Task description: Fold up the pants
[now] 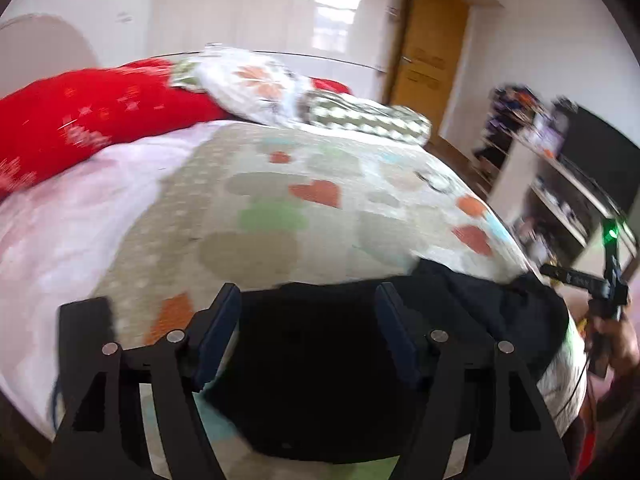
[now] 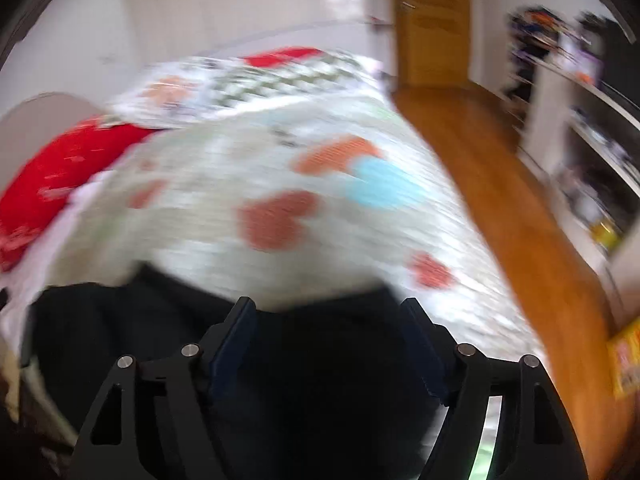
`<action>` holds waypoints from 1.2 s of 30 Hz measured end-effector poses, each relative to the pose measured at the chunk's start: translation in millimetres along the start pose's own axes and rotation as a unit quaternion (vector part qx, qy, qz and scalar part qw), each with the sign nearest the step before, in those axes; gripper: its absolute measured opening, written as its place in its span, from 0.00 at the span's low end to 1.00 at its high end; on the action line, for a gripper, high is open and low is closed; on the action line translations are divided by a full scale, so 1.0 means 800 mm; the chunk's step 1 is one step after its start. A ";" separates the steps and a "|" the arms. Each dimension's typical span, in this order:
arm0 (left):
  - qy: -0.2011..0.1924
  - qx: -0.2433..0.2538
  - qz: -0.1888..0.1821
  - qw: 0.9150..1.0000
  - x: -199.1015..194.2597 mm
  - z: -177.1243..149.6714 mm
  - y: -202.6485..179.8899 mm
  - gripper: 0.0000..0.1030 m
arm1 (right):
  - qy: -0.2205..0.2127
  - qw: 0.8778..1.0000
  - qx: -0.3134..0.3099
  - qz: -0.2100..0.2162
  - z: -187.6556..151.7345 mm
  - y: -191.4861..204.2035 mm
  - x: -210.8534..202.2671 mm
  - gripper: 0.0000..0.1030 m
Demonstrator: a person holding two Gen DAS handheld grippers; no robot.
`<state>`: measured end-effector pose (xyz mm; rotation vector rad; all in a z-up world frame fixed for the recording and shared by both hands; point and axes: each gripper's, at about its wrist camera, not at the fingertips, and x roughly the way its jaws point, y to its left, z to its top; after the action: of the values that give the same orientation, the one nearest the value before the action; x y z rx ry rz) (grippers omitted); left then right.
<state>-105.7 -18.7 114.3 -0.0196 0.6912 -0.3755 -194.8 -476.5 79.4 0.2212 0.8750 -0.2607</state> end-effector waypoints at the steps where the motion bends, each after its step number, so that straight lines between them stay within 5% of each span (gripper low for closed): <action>1: 0.009 0.014 0.001 1.000 0.008 -0.003 -0.010 0.69 | 0.012 1.000 0.014 -0.006 -0.005 -0.014 0.008 0.74; 3: 0.033 0.046 0.006 0.998 0.031 -0.013 -0.030 0.69 | 0.023 0.999 0.037 0.019 -0.015 -0.031 0.020 0.68; 4: 0.041 0.060 0.016 0.997 0.042 -0.019 -0.035 0.69 | 0.031 0.997 0.051 0.045 -0.019 -0.037 0.024 0.38; 7: 0.078 0.083 0.065 0.991 0.071 -0.034 -0.035 0.69 | 0.006 0.996 0.052 0.066 -0.029 -0.038 -0.003 0.10; 12: 0.095 0.062 0.058 0.992 0.087 -0.047 -0.017 0.75 | -0.043 0.997 0.055 0.030 -0.049 -0.038 -0.062 0.10; 16: 0.087 0.072 0.070 0.991 0.095 -0.058 -0.020 0.83 | 0.049 0.995 0.081 0.021 -0.060 -0.054 -0.011 0.33; 18: 0.083 0.065 0.064 0.992 0.091 -0.061 -0.018 0.83 | 0.011 0.994 0.101 0.040 -0.064 -0.063 -0.040 0.33; 21: 0.080 0.064 0.054 0.993 0.090 -0.062 -0.010 0.87 | -0.018 0.996 0.087 0.033 -0.064 -0.062 -0.088 0.54; 26: 0.084 -0.002 0.039 0.996 0.082 -0.060 0.014 0.93 | -0.018 1.000 0.001 0.004 -0.054 -0.029 -0.141 0.57; 36: 0.051 -0.106 0.034 0.993 -0.003 -0.045 0.087 0.93 | -0.016 1.000 -0.009 -0.015 -0.041 -0.050 -0.171 0.63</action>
<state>-107.2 50.5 77.9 -0.1783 0.8279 -0.2379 -315.1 -486.4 162.2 0.1865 0.8491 -0.2834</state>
